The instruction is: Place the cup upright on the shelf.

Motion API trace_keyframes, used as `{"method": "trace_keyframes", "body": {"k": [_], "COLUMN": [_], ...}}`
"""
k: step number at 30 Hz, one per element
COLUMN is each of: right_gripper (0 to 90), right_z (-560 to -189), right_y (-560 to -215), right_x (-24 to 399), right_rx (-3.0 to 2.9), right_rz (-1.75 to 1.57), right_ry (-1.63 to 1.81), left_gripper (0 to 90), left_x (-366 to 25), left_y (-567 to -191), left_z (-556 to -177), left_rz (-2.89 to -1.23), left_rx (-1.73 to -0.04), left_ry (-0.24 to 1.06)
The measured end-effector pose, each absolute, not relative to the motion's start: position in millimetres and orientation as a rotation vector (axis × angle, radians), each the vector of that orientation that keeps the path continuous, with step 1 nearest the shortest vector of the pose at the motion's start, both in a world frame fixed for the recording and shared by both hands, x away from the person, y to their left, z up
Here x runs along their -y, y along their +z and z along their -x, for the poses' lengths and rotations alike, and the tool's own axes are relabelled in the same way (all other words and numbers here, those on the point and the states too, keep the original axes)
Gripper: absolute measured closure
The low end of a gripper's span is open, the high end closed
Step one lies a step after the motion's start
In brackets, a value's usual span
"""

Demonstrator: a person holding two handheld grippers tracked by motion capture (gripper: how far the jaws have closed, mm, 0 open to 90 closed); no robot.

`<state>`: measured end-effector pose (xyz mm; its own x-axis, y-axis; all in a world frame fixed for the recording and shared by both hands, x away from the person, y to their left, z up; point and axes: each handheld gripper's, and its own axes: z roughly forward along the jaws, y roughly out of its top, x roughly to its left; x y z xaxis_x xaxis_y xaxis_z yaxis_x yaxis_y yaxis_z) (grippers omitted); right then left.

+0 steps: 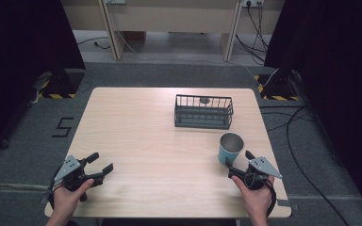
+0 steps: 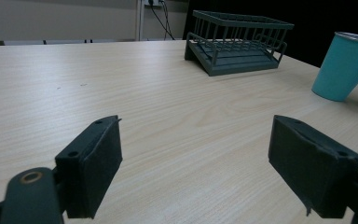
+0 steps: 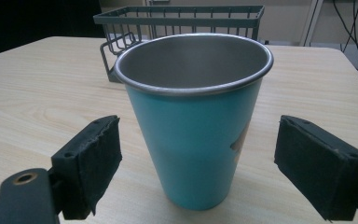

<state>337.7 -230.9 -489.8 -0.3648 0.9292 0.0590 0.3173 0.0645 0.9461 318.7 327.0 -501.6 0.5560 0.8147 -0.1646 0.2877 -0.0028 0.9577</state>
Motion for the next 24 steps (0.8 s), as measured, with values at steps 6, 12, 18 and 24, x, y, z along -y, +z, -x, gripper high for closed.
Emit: {"method": "trace_keyframes", "body": {"k": [6, 12, 18, 24], "right_gripper": [15.1, 14.9, 14.7, 14.2], "right_z": [-342.6, -350.8, -360.8, -369.1], "right_y": [-492.0, -491.9, -496.6, -499.2], "right_x": [230.7, 228.1, 224.0, 221.0], "right_rx": [-1.753, -1.763, -1.784, -1.790], "right_rz": [-1.257, -1.252, -1.257, -1.262], "right_ry": [1.310, 1.311, 1.295, 1.300], "left_gripper": [16.6, 16.6, 16.6, 16.6], "left_x": [-326.9, -326.8, -326.8, -326.7], "left_y": [-501.6, -501.4, -501.4, -501.3], "left_z": [-318.8, -318.5, -318.5, -318.4], "left_rz": [-1.570, -1.570, -1.569, -1.569], "left_rx": [-0.962, -0.962, -0.961, -0.960], "left_ry": [0.536, 0.537, 0.535, 0.534]}}
